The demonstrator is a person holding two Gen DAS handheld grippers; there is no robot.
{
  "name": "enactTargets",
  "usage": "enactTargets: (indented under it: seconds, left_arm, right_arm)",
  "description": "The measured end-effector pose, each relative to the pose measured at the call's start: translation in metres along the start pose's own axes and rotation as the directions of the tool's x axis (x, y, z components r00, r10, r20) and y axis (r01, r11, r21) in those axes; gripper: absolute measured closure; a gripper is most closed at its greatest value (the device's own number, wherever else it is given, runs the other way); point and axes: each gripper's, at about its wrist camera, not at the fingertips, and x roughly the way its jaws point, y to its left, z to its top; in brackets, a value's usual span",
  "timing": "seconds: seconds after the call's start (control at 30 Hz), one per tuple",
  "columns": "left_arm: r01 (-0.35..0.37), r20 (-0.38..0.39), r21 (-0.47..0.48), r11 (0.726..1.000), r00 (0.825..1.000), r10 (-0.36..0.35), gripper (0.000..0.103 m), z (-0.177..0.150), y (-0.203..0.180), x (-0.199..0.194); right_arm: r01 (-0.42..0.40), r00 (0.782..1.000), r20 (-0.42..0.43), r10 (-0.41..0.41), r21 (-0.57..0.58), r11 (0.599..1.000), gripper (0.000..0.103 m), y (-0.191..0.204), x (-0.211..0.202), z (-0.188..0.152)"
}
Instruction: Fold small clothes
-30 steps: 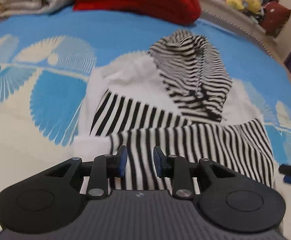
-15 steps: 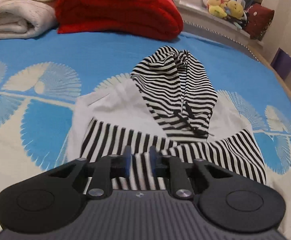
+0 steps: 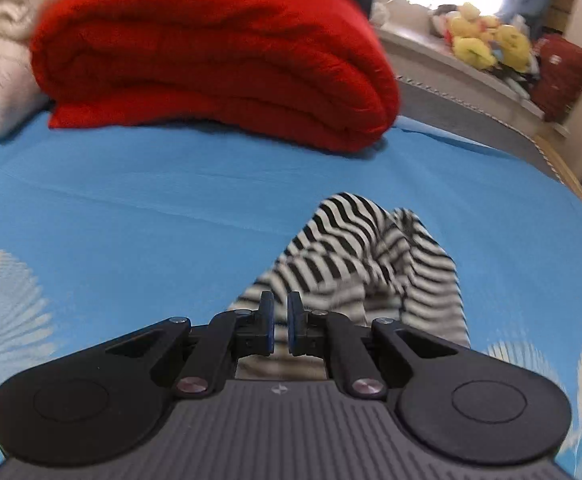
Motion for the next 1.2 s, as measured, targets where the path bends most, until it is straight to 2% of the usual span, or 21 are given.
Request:
enactTargets:
  seconds: [0.13, 0.2, 0.27, 0.33, 0.43, 0.47, 0.5, 0.53, 0.57, 0.6, 0.67, 0.77, 0.87, 0.93, 1.03, 1.07, 1.13, 1.17, 1.2]
  left_arm:
    - [-0.019, -0.020, -0.033, 0.999, 1.000, 0.019, 0.094, 0.023, -0.006, 0.043]
    - [-0.025, -0.012, -0.046, 0.999, 1.000, 0.025, 0.086, 0.029, -0.011, 0.057]
    - [-0.016, -0.019, -0.069, 0.997, 1.000, 0.015, 0.056, 0.031, -0.015, 0.072]
    - [-0.026, -0.034, -0.075, 0.997, 0.999, 0.024, 0.043, 0.032, -0.021, 0.083]
    - [-0.042, -0.061, -0.021, 0.999, 0.997, 0.040, 0.042, 0.028, -0.034, 0.099]
    - [-0.035, -0.061, 0.015, 0.999, 0.998, 0.035, 0.045, 0.024, -0.037, 0.103]
    - [-0.043, -0.063, 0.058, 0.997, 0.997, 0.046, 0.053, 0.021, -0.040, 0.106]
    - [-0.061, -0.074, 0.098, 0.993, 0.995, 0.068, 0.085, 0.018, -0.042, 0.109]
    - [-0.060, -0.098, 0.116, 0.991, 0.993, 0.072, 0.101, 0.016, -0.042, 0.111]
    - [-0.054, -0.097, 0.116, 0.992, 0.993, 0.065, 0.101, 0.015, -0.040, 0.108]
    - [-0.041, -0.043, 0.129, 0.991, 0.998, 0.047, 0.101, 0.013, -0.037, 0.089]
    - [0.027, 0.018, 0.170, 0.985, 0.999, -0.031, 0.102, 0.003, -0.036, 0.049]
    - [0.095, 0.053, 0.236, 0.967, 0.992, -0.110, 0.102, -0.022, -0.033, 0.001]
    - [0.111, 0.082, 0.281, 0.953, 0.987, -0.139, 0.102, -0.043, -0.030, -0.036]
    - [0.161, 0.139, 0.417, 0.895, 0.961, -0.237, 0.102, -0.092, -0.026, -0.114]
    - [0.181, 0.151, 0.470, 0.864, 0.948, -0.281, 0.102, -0.114, -0.022, -0.144]
    - [0.233, 0.127, 0.574, 0.785, 0.922, -0.367, 0.102, -0.159, -0.012, -0.199]
    - [0.254, 0.092, 0.630, 0.734, 0.914, -0.396, 0.101, -0.184, -0.004, -0.223]
    - [0.271, 0.043, 0.675, 0.686, 0.914, -0.403, 0.101, -0.208, 0.006, -0.244]
  right_arm:
    - [0.003, 1.000, -0.013, -0.003, -0.011, 1.000, 0.052, 0.001, 0.004, -0.002]
    - [0.004, 1.000, -0.020, -0.004, -0.021, 1.000, 0.052, 0.002, 0.007, -0.003]
    - [0.004, 1.000, -0.031, -0.004, -0.027, 1.000, 0.052, 0.003, 0.011, -0.005]
    - [0.000, 0.999, -0.039, -0.001, -0.027, 1.000, 0.052, 0.002, 0.013, -0.005]
    - [-0.001, 0.999, -0.039, 0.000, -0.020, 1.000, 0.052, 0.000, 0.014, -0.005]
    - [-0.001, 0.999, -0.038, 0.001, -0.017, 1.000, 0.052, 0.000, 0.013, -0.004]
    - [-0.003, 0.999, -0.038, 0.002, -0.014, 1.000, 0.052, -0.001, 0.013, -0.003]
    - [-0.004, 0.999, -0.038, 0.003, -0.008, 1.000, 0.052, -0.002, 0.013, -0.003]
    - [-0.004, 0.999, -0.037, 0.004, -0.001, 1.000, 0.052, -0.002, 0.013, -0.002]
    - [-0.007, 0.999, -0.037, 0.007, 0.004, 1.000, 0.052, -0.003, 0.012, -0.001]
    - [-0.015, 0.999, -0.034, 0.015, 0.010, 1.000, 0.052, -0.003, 0.010, 0.000]
    - [-0.031, 0.999, -0.020, 0.031, 0.015, 0.999, 0.052, -0.003, 0.002, 0.004]
    - [-0.052, 0.999, -0.002, 0.052, 0.032, 0.998, 0.052, -0.003, -0.006, 0.008]
    - [-0.069, 0.998, 0.007, 0.068, 0.042, 0.997, 0.052, -0.003, -0.011, 0.010]
    - [-0.093, 0.996, 0.021, 0.092, 0.059, 0.994, 0.052, -0.003, -0.021, 0.011]
    - [-0.096, 0.995, 0.027, 0.095, 0.066, 0.993, 0.052, -0.003, -0.024, 0.011]
    - [-0.103, 0.994, 0.044, 0.100, 0.083, 0.991, 0.052, -0.005, -0.031, 0.013]
    - [-0.107, 0.993, 0.051, 0.103, 0.094, 0.990, 0.052, -0.005, -0.033, 0.014]
    - [-0.114, 0.992, 0.059, 0.108, 0.109, 0.987, 0.052, -0.006, -0.035, 0.016]
